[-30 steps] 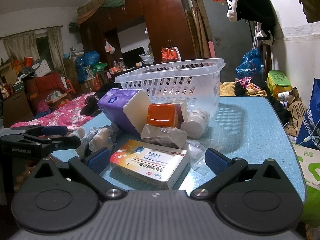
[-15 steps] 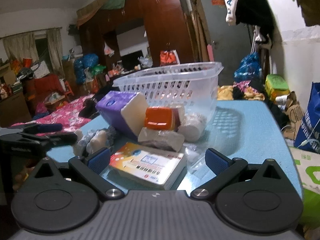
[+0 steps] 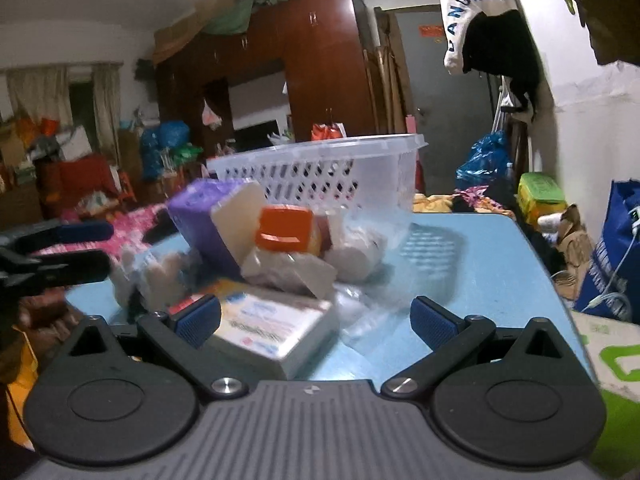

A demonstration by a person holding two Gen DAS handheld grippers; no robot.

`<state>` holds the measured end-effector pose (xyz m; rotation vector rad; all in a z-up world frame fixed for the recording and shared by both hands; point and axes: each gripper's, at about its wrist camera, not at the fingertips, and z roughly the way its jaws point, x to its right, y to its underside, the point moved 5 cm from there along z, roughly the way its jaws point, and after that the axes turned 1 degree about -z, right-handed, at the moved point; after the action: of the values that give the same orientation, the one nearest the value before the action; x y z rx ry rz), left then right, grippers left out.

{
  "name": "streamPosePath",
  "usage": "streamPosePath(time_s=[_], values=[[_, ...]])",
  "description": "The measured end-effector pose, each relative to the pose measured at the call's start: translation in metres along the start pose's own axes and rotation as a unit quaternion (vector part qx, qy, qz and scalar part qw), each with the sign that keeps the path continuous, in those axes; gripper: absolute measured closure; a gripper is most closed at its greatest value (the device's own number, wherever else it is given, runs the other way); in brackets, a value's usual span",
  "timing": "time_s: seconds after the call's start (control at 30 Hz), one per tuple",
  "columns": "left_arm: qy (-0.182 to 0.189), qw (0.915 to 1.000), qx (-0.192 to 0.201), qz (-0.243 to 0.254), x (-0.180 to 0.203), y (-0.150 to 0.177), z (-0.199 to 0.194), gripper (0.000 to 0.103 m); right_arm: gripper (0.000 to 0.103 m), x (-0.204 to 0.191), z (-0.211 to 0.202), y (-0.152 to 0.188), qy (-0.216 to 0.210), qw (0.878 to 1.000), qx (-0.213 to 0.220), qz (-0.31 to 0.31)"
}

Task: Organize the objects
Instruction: 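Grasp the white-and-orange medicine box with the left tool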

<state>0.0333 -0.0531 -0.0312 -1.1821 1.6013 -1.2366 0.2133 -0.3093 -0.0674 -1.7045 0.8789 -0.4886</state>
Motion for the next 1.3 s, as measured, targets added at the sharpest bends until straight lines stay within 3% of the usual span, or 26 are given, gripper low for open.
streamPosePath(time_s=[0.23, 0.43, 0.7, 0.9, 1.3], values=[[0.046, 0.9974, -0.036, 0.042, 0.024, 0.031, 0.025, 0.018, 0.002, -0.001, 0.002, 0.016, -0.037, 0.999, -0.012, -0.015], [0.041, 0.9974, -0.057, 0.018, 0.000, 0.048, 0.037, 0.021, 0.029, -0.011, 0.010, 0.027, -0.044, 0.998, -0.026, -0.048], [0.069, 0.9956, -0.063, 0.005, -0.011, 0.057, 0.051, 0.035, 0.050, -0.013, 0.015, 0.031, -0.080, 0.996, -0.012, -0.043], [0.082, 0.9948, -0.057, -0.020, -0.022, 0.056, 0.045, 0.050, 0.050, -0.023, 0.012, 0.032, -0.062, 0.995, -0.001, -0.082], [0.065, 0.9977, -0.015, 0.017, -0.008, 0.046, 0.028, 0.051, 0.051, -0.026, -0.002, 0.020, -0.057, 0.993, 0.019, -0.105]])
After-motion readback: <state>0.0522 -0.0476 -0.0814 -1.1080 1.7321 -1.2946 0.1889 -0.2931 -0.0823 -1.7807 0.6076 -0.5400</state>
